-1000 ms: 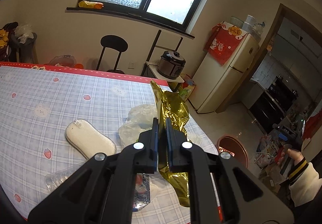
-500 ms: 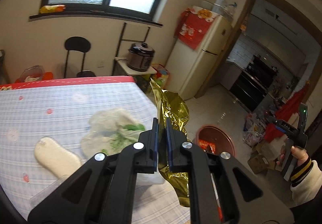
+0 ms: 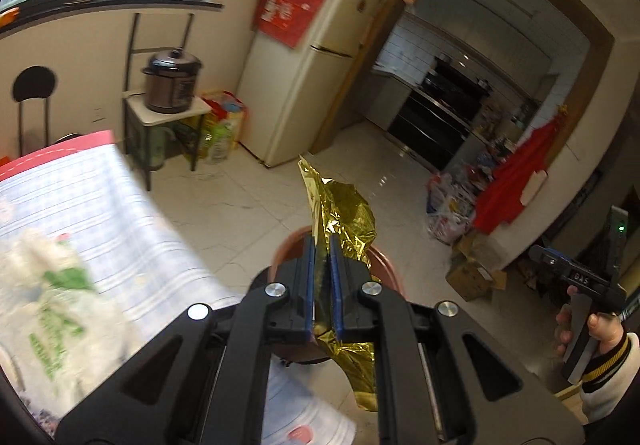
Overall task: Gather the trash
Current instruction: 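Drop the gold foil into the brown bin with the left gripper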
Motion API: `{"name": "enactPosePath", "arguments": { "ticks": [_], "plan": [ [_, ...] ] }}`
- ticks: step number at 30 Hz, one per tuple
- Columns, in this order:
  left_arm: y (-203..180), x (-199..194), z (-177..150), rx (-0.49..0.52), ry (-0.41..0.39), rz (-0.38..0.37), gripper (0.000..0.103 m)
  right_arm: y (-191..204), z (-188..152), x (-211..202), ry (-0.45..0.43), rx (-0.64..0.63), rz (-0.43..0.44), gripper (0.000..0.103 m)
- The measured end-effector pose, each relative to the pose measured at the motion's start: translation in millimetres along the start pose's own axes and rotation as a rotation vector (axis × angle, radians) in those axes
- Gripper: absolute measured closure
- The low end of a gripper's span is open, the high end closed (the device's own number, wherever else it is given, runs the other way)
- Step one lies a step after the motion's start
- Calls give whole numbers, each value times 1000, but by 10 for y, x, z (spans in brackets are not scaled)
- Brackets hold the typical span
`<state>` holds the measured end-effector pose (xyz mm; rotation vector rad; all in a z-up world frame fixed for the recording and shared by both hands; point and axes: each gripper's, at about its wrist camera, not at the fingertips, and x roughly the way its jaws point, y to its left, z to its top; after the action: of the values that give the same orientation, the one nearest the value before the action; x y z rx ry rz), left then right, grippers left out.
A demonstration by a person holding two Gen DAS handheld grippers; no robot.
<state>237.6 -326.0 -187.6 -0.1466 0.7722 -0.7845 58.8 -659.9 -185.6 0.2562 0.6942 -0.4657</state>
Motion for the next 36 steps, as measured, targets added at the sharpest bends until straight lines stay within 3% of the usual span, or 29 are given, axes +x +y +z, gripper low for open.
{"name": "enactPosePath", "arguments": {
  "ticks": [8, 9, 10, 11, 13, 14, 17, 23, 28, 36],
  "plan": [
    [-634, 898, 207, 101, 58, -37, 88, -573, -170, -21, 24, 64, -73, 5],
    [-698, 950, 214, 111, 55, -35, 80, -608, -185, -28, 23, 71, -77, 5],
    [-752, 981, 233, 116, 50, -30, 51, -647, -204, -42, 22, 77, -78, 5],
    [-794, 978, 273, 113, 34, -35, 34, -667, -213, -43, 20, 82, -79, 5],
    [-845, 912, 323, 106, 3, -69, 26, -706, -221, -58, 13, 89, -76, 5],
    [-855, 866, 354, 110, -7, -72, 18, -713, -222, -56, 10, 91, -73, 5],
    [-819, 643, 362, 131, -50, -23, 6, -674, -188, -46, -1, 86, -47, 5],
    [-286, -75, 290, 90, -95, 172, 6, -195, -43, 27, -30, 24, 52, 5],
    [450, -1009, 122, -24, -152, 354, 6, 525, 39, 88, -50, -68, 183, 5],
    [1580, -2945, -769, -342, -280, 693, 6, 2047, -57, 83, -9, -236, 425, 5]
  ]
}}
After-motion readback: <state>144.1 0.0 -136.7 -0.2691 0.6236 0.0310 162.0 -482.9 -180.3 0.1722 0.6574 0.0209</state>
